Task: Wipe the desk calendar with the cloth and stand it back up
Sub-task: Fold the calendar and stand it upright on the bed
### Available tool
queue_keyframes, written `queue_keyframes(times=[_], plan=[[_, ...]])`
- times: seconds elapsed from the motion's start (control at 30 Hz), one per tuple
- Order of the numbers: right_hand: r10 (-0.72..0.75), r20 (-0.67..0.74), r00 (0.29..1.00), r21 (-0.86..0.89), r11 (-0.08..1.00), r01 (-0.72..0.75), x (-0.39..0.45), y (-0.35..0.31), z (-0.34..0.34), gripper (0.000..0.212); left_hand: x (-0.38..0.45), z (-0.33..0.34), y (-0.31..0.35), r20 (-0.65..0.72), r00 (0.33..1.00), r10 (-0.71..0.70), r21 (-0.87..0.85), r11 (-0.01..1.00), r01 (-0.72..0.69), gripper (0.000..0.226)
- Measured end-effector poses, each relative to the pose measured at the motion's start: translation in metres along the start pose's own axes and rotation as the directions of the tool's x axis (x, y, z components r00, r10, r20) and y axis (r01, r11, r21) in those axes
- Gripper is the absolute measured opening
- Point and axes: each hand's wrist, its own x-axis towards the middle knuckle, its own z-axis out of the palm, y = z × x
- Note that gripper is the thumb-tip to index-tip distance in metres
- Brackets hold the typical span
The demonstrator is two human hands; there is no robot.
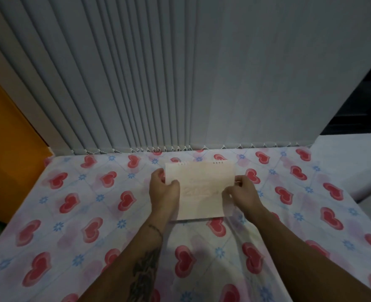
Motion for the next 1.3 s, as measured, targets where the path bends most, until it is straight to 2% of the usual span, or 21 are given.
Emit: queue_keyframes(times=[0.1,0.2,0.3,0.4,0.53,0.6,0.7,0.8,0.97,1.17,1.3], plan=[[-0.041,0.021,0.999,0.036,0.999,0.040,-0.001,0.000,0.001,0.038,-0.001,0.001,-0.004,0.083,0.995,0.049,0.069,0.996,-0.055,0.044],[-0.071,0.037,0.997,0.061,0.996,0.069,-0.004,0.008,0.002,0.044,-0.003,-0.001,-0.015,0.093,0.994,0.060,0.099,0.993,-0.069,0.054],[-0.097,0.024,0.995,0.081,0.992,0.095,-0.007,0.014,0.001,0.041,-0.004,-0.007,-0.022,0.108,0.989,0.100,0.084,0.990,-0.109,0.045],[-0.138,-0.004,0.990,0.076,0.987,0.138,-0.011,0.018,0.002,0.036,-0.002,-0.013,-0.026,0.083,0.992,0.093,0.064,0.993,-0.099,0.039],[-0.177,-0.061,0.982,0.080,0.980,0.181,-0.010,0.021,0.000,0.019,0.000,-0.015,-0.022,0.025,0.994,0.104,0.058,0.993,-0.105,0.024],[-0.187,-0.089,0.978,0.085,0.977,0.194,-0.007,0.019,-0.001,0.013,0.001,-0.013,-0.018,-0.023,0.994,0.104,0.038,0.994,-0.104,0.033],[-0.187,-0.151,0.971,0.085,0.976,0.201,-0.002,0.017,-0.002,0.015,0.003,-0.011,-0.011,-0.068,0.996,0.061,0.025,0.998,-0.059,0.040],[-0.172,-0.213,0.962,0.071,0.979,0.191,-0.001,0.017,0.001,0.019,0.005,-0.009,-0.009,-0.089,0.996,0.029,0.078,0.997,-0.022,0.027],[-0.224,-0.281,0.933,0.001,0.972,0.234,0.002,0.003,0.007,0.006,0.007,-0.007,-0.002,-0.099,0.988,0.122,0.026,0.992,-0.120,0.021],[-0.229,-0.256,0.939,-0.026,0.973,0.230,0.005,-0.003,0.009,0.023,0.006,-0.007,-0.005,-0.095,0.958,0.270,0.065,0.962,-0.264,0.017],[-0.245,-0.233,0.941,-0.035,0.969,0.244,0.005,-0.001,0.005,0.024,0.008,-0.008,-0.006,-0.084,0.944,0.319,0.073,0.947,-0.314,0.015]])
